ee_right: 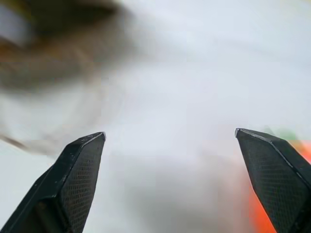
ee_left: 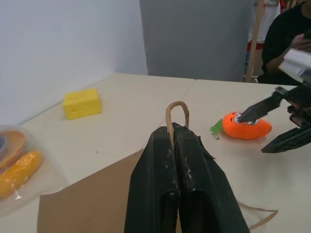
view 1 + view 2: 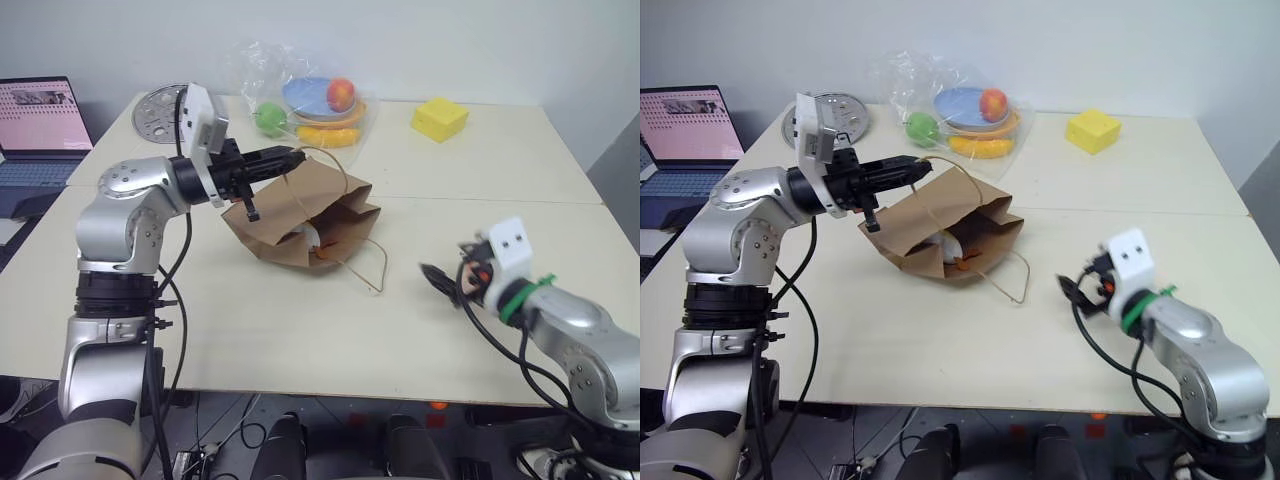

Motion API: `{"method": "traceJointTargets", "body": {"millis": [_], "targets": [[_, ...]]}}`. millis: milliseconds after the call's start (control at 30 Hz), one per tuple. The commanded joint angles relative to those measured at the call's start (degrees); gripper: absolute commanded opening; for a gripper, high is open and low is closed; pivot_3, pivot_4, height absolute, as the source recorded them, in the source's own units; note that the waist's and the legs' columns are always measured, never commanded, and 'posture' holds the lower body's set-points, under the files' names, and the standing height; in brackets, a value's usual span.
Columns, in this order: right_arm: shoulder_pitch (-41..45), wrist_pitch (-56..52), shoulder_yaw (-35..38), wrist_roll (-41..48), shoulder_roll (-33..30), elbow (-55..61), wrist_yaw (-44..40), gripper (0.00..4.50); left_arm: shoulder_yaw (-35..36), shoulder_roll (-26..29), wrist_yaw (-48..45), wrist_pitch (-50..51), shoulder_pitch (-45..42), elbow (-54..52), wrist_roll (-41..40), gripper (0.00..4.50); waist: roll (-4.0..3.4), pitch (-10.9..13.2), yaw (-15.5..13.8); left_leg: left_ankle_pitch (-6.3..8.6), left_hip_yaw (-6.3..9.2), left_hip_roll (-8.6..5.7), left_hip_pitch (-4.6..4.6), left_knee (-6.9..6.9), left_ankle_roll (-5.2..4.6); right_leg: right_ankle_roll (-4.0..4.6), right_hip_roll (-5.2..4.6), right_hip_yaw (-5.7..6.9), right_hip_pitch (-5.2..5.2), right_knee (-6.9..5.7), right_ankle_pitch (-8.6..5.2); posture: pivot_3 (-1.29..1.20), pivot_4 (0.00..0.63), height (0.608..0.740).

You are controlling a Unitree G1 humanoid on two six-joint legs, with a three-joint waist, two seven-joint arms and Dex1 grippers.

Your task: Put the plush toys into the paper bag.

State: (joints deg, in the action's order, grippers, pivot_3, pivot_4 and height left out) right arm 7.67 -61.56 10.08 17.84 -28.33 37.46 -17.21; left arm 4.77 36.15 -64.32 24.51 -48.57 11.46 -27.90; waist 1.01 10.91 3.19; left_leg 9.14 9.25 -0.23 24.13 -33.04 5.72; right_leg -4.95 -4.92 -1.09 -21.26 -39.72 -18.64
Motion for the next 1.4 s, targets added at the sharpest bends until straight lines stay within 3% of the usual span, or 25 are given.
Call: {"method": "traceJointTargets", "body": {"millis": [33, 567, 700, 1033, 1167, 1400], "targets": [[-2.44, 6.64, 0.73, -4.88, -1.77, -0.93, 2.56, 4.48, 0.46, -0.14, 0.12, -1.17, -2.11, -0.24, 0.09, 0.0, 0.0, 0.0, 0.11, -0.01, -0.02, 0.0, -0.01, -0.01, -0.01, 0.0, 0.0, -0.02, 0.0, 0.0, 0.0, 0.0, 0.15, 0.74], [-3.93, 17.44, 1.56, -8.18, 0.77, -12.91, 3.08, 4.48, 0.58, -0.14, 0.68, -0.99, -1.79, -1.19, 0.42, 0.0, 0.0, 0.0, 0.07, -0.04, -0.02, 0.0, -0.04, -0.03, -0.05, 0.01, 0.0, -0.01, 0.11, 0.1, 0.01, 0.0, 0.15, 0.74], [-4.61, 22.01, 1.04, -10.19, -0.39, -16.0, 2.68, 3.56, 1.05, 0.21, 1.4, -0.79, -1.0, -2.06, 0.32, 0.0, 0.0, 0.0, 0.05, -0.04, -0.02, 0.0, -0.04, -0.03, -0.05, 0.01, 0.0, -0.01, 0.12, 0.13, 0.01, 0.0, 0.15, 0.74], [-2.2, 28.45, 1.43, -12.71, -2.84, -21.27, 1.64, 0.07, 1.05, 0.36, 1.39, -1.04, -1.48, -1.32, 0.28, 0.0, 0.0, 0.0, 0.08, -0.05, -0.03, 0.0, -0.06, -0.04, -0.05, 0.02, 0.0, -0.02, 0.16, 0.15, 0.02, 0.0, 0.15, 0.74], [4.88, 26.65, -1.92, -5.33, -1.81, -17.26, -6.36, 0.03, 0.7, 0.41, 0.82, -1.45, -1.84, -0.43, 0.63, 0.0, 0.0, 0.0, 0.63, -0.05, -0.04, 0.01, -0.07, -0.04, -0.06, 0.02, 0.0, -0.03, 0.14, 0.14, 0.02, 0.0, 0.15, 0.74], [16.84, 10.16, -5.73, 9.99, -0.03, -10.58, -13.61, 0.03, 0.13, 0.27, -0.05, -2.16, -3.45, 1.47, 1.36, 0.0, 0.0, 0.0, 0.43, -0.06, 0.03, 0.01, -0.03, -0.01, -0.06, 0.08, 0.01, 0.05, 0.14, 0.16, 0.05, 0.0, 0.15, 0.74]]}}
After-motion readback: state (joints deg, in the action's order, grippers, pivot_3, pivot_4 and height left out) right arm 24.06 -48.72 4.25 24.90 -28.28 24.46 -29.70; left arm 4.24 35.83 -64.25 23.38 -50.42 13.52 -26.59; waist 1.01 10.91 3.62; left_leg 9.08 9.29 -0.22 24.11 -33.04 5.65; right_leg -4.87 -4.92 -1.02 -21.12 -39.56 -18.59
